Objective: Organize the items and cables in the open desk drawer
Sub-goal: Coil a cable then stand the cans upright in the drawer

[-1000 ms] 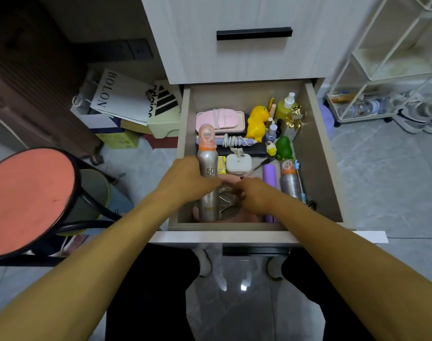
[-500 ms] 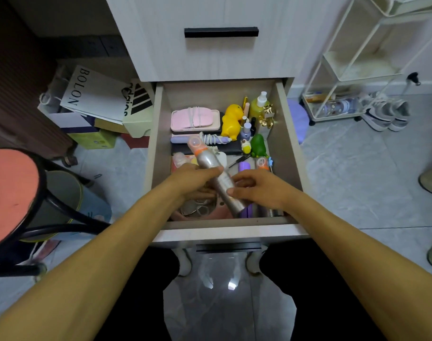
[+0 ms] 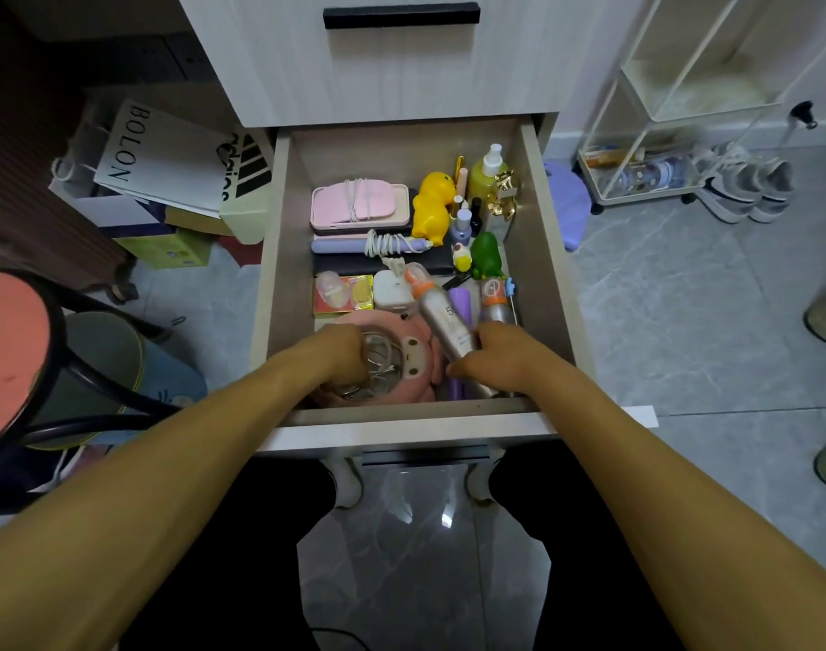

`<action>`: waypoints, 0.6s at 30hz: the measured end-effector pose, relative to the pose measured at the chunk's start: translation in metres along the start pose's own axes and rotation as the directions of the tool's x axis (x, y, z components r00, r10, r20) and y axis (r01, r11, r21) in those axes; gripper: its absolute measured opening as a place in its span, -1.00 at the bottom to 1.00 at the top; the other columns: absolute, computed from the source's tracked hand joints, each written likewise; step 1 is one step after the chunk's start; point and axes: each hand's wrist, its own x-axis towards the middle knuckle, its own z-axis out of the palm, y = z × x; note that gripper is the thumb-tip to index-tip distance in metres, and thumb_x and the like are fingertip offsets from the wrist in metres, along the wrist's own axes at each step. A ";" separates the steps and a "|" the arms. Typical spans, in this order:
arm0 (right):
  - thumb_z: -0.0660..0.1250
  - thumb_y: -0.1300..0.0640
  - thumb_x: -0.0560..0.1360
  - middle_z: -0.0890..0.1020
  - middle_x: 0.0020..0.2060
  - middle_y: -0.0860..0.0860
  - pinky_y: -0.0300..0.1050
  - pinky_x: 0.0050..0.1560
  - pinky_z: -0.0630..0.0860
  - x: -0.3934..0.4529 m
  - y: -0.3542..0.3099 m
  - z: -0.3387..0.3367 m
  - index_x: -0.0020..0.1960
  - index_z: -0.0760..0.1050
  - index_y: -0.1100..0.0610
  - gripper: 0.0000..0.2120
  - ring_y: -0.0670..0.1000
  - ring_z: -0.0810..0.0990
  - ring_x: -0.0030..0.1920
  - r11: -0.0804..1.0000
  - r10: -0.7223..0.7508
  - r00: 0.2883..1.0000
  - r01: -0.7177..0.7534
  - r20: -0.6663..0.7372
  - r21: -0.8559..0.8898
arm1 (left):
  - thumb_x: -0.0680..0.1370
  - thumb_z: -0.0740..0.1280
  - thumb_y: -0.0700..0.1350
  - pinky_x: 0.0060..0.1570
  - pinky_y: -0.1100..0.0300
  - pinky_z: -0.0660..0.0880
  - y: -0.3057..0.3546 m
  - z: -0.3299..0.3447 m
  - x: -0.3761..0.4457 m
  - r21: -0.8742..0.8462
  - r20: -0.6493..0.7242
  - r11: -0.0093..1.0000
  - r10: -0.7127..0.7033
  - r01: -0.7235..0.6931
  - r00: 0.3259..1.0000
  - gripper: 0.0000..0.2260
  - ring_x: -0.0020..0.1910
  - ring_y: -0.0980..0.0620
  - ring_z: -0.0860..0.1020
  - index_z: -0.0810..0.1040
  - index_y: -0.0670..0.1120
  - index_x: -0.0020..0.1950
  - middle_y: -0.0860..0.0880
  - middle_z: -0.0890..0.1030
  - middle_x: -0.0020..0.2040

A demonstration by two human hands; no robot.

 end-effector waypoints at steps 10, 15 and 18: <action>0.44 -0.08 0.44 0.55 0.12 0.06 -0.07 -0.01 0.50 -0.003 0.006 -0.006 0.28 0.44 0.12 -0.50 0.06 0.55 0.03 0.995 -0.038 0.998 0.034 0.040 0.093 | 0.53 0.41 0.07 -0.17 0.13 0.61 0.044 -0.004 0.007 -0.915 0.026 0.402 0.029 0.012 0.999 -0.69 -0.09 -0.09 0.68 0.56 -0.11 0.14 -0.16 0.67 0.01; 0.37 -0.08 0.50 0.64 0.05 0.10 0.03 0.16 0.52 -0.008 0.003 -0.007 0.17 0.57 0.16 -0.62 0.09 0.61 0.05 0.988 -0.100 0.994 0.093 0.051 0.127 | 0.49 0.46 -0.01 -0.16 0.02 0.65 0.051 0.000 0.018 -0.986 -0.016 0.168 -0.061 -0.005 0.998 -0.68 -0.10 -0.13 0.69 0.54 -0.14 0.16 -0.20 0.67 0.00; 0.31 0.07 0.52 0.65 -0.12 0.27 0.17 0.08 0.57 0.012 0.008 -0.011 -0.05 0.59 0.30 -0.72 0.23 0.64 -0.04 0.956 0.020 0.990 0.022 -0.140 0.293 | 0.39 0.48 0.09 -0.09 -0.16 0.64 0.044 -0.003 0.021 -0.967 -0.068 0.252 -0.126 -0.035 0.990 -0.59 -0.11 -0.14 0.69 0.53 -0.04 0.16 -0.15 0.68 -0.04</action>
